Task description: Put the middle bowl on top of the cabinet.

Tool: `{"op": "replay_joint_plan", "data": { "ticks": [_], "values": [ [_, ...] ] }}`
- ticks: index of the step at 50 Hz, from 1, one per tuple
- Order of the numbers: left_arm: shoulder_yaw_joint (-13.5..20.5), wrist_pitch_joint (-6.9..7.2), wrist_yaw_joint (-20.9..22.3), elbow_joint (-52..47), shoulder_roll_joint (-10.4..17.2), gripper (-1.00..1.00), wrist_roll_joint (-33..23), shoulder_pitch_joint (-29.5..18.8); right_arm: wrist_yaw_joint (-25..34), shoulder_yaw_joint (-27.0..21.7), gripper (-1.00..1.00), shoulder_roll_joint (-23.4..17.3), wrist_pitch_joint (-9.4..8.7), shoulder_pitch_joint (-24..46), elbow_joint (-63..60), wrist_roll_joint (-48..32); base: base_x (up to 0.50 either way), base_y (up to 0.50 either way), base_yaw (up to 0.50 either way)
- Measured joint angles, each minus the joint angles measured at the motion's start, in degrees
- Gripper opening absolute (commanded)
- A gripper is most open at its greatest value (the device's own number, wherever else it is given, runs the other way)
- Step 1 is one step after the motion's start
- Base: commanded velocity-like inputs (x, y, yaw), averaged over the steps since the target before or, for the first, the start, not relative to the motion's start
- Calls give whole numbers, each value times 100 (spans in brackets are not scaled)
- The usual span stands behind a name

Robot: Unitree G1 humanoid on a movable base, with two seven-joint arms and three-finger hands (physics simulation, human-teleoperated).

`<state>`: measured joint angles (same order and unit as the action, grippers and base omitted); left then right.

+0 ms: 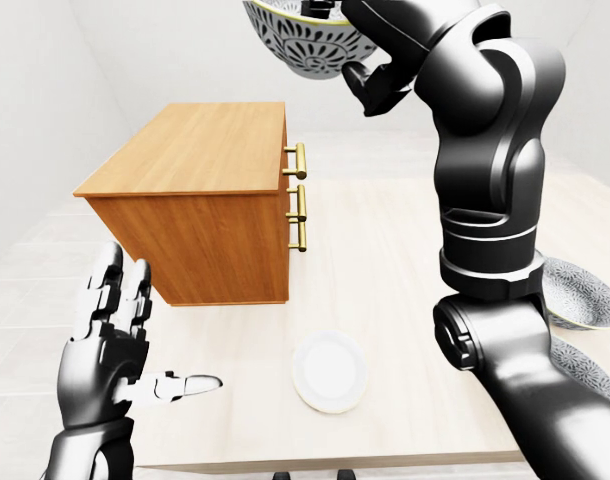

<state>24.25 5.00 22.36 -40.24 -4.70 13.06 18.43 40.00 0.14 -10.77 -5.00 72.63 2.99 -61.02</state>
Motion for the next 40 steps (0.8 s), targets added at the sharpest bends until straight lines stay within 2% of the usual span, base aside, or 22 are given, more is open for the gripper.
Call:
{"op": "replay_joint_plan", "data": {
  "ticks": [24,40],
  "values": [
    [157,0,184,17,-58,100,55,60,0,190,-100,616,0,830,1139,337,0,0,0],
    [322,0,299,-16,-93,100,154,80,-90,312,-100,909,0,1017,1749,645,0,0,0]
  ]
}}
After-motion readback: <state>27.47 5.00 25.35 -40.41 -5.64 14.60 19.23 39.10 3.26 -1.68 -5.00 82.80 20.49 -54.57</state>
